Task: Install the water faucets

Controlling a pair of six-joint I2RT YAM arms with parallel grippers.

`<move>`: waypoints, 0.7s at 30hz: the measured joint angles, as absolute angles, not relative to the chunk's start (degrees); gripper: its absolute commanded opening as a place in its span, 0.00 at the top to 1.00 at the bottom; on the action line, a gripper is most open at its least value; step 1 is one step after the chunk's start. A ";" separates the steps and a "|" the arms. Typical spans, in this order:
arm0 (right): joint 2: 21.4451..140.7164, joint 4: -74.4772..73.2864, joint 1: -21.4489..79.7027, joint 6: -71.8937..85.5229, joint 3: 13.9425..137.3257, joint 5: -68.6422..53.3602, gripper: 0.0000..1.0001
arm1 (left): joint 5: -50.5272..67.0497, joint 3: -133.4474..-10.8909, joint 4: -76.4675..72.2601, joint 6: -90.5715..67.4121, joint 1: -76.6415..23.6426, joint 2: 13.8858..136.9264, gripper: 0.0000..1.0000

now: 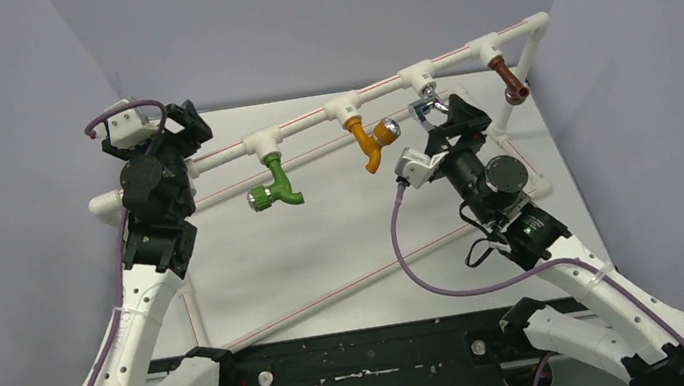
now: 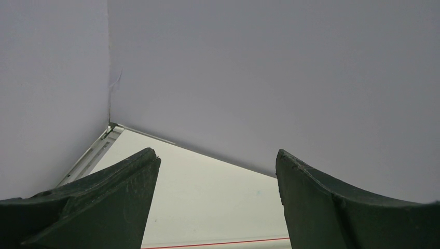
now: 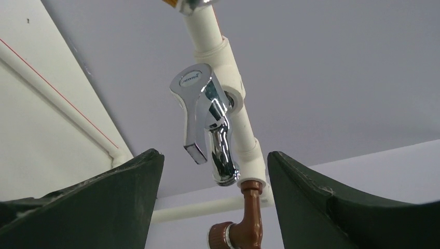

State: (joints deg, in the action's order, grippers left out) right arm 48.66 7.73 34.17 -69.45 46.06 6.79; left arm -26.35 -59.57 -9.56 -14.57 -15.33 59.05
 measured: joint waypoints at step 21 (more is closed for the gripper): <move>57.19 13.13 28.40 -67.94 49.30 2.72 1.00 | -26.76 -59.51 -9.80 -14.55 -15.68 59.02 0.20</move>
State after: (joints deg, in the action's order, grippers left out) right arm 57.19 13.13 28.40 -67.94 49.30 2.72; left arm -26.76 -59.51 -9.80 -14.55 -15.68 59.02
